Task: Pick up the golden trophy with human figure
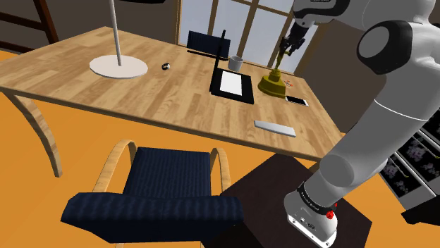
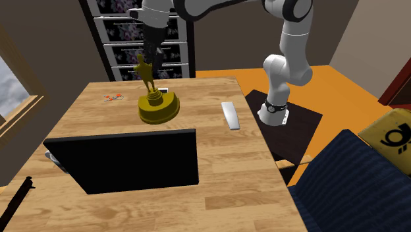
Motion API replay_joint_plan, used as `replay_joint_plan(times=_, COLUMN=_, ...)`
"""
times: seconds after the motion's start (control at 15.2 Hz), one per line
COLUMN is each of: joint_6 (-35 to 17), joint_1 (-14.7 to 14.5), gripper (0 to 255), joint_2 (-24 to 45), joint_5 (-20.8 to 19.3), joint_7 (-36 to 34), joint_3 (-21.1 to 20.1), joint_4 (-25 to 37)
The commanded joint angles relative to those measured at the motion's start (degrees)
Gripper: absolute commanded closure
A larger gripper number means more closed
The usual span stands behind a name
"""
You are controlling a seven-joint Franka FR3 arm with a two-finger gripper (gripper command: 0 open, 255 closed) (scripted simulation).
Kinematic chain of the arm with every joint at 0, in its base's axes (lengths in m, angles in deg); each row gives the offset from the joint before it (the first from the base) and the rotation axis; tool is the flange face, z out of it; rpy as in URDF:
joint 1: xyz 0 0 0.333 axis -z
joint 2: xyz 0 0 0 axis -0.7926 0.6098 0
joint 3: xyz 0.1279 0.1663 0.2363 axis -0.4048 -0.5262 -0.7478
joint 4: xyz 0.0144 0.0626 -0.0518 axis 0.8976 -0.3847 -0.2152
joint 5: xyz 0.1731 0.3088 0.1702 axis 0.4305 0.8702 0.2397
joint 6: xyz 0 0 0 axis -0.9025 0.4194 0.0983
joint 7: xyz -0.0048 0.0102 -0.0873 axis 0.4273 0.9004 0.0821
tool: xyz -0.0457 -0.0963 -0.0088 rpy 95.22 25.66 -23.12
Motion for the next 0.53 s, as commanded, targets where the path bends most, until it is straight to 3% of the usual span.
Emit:
replay_joint_plan(times=0.0, joint_6=1.6, joint_1=0.0, gripper=255, joint_2=0.1, joint_5=0.0, joint_7=0.0, joint_3=0.0, joint_4=1.9)
replay_joint_plan(times=0.46, joint_6=5.9, joint_1=0.2, gripper=255, joint_2=0.9, joint_5=0.4, joint_7=0.3, joint_3=0.1, joint_4=7.0)
